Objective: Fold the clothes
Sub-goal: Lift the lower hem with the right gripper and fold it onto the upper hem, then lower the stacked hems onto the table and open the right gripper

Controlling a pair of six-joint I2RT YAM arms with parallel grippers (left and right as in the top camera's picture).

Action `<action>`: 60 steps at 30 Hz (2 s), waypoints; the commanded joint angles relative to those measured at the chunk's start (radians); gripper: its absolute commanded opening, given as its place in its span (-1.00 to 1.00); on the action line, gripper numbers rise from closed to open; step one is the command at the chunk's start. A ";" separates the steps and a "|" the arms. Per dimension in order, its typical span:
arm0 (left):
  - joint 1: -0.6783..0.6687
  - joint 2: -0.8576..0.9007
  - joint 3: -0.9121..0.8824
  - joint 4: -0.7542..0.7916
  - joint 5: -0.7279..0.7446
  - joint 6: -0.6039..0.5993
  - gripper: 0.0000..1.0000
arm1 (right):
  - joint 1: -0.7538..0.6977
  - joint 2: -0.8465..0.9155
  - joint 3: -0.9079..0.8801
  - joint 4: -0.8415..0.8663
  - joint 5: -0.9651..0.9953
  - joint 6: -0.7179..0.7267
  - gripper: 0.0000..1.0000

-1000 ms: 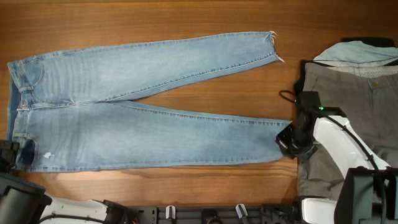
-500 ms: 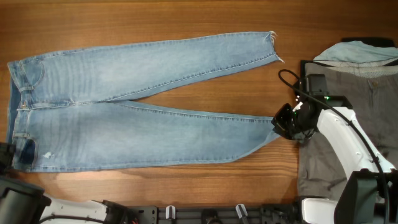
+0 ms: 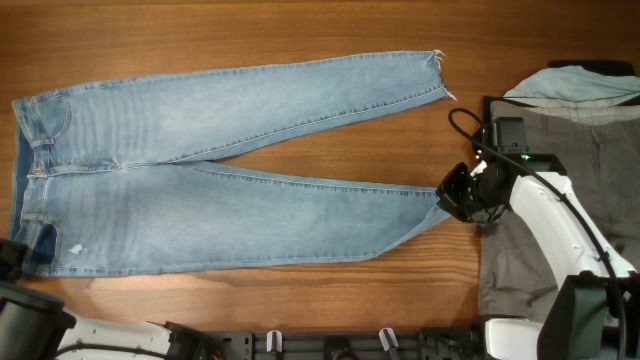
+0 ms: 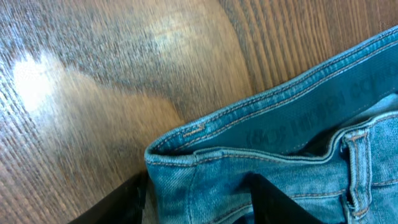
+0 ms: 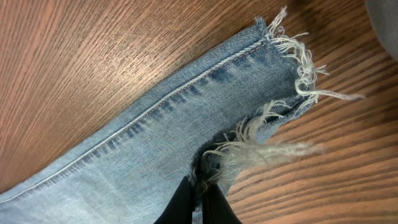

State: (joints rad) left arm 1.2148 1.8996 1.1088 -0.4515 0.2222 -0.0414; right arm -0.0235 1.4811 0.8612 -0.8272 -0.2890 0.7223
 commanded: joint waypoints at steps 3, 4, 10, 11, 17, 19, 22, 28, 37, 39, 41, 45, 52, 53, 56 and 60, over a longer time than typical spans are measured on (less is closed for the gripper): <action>0.003 0.047 -0.010 -0.011 -0.063 0.011 -0.58 | -0.004 -0.002 0.020 0.004 -0.012 0.014 -0.91; 0.003 0.047 -0.010 -0.016 -0.063 0.011 -0.90 | -0.004 -0.002 0.020 0.005 -0.011 0.013 -0.92; 0.003 -0.035 0.048 -0.105 -0.063 0.008 -0.92 | -0.004 -0.023 0.112 -0.052 0.003 -0.021 -0.91; 0.003 -0.057 0.077 -0.132 -0.063 0.007 -0.92 | -0.004 -0.032 0.155 -0.069 0.003 -0.033 -0.91; 0.001 -0.171 0.250 -0.260 -0.046 -0.055 -0.92 | -0.005 -0.043 0.447 -0.120 0.010 -0.042 -0.92; 0.000 -0.203 0.267 -0.274 -0.040 -0.056 -0.92 | -0.004 -0.043 0.488 -0.121 0.011 -0.042 -0.91; 0.000 -0.232 0.267 -0.283 0.002 -0.057 -0.92 | -0.004 -0.043 0.493 -0.106 0.011 -0.039 -0.91; -0.012 -0.256 0.283 -0.233 0.093 -0.136 -0.92 | -0.004 -0.041 0.493 0.130 0.004 0.055 -0.91; -0.164 -0.235 0.283 0.077 0.084 -0.368 -0.92 | -0.004 0.106 0.493 0.293 -0.006 0.174 -0.92; -0.227 -0.216 0.283 0.127 0.044 -0.368 -0.92 | -0.004 0.171 0.493 0.300 -0.047 0.173 -0.91; -0.274 -0.201 0.283 0.149 -0.021 -0.367 -0.92 | -0.004 0.200 0.493 0.312 -0.050 0.202 -0.91; -0.340 -0.155 0.283 0.222 -0.064 -0.380 -0.92 | -0.004 0.259 0.493 0.378 -0.050 0.277 -0.91; -0.373 -0.043 0.283 0.300 -0.079 -0.507 -0.92 | 0.011 0.401 0.493 0.554 -0.105 0.408 -0.91; -0.373 -0.036 0.283 0.309 -0.079 -0.523 -0.92 | 0.011 0.407 0.493 0.561 -0.105 0.405 -0.91; -0.373 -0.035 0.283 0.334 -0.079 -0.543 -0.92 | 0.010 0.404 0.496 0.546 -0.108 0.335 -0.91; -0.382 -0.034 0.283 0.348 -0.079 -0.544 -0.92 | 0.009 0.404 0.505 0.537 -0.144 0.392 -0.91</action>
State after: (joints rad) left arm 0.8433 1.8610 1.3632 -0.1265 0.1680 -0.5667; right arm -0.0158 1.8759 1.3361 -0.3168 -0.3855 1.0763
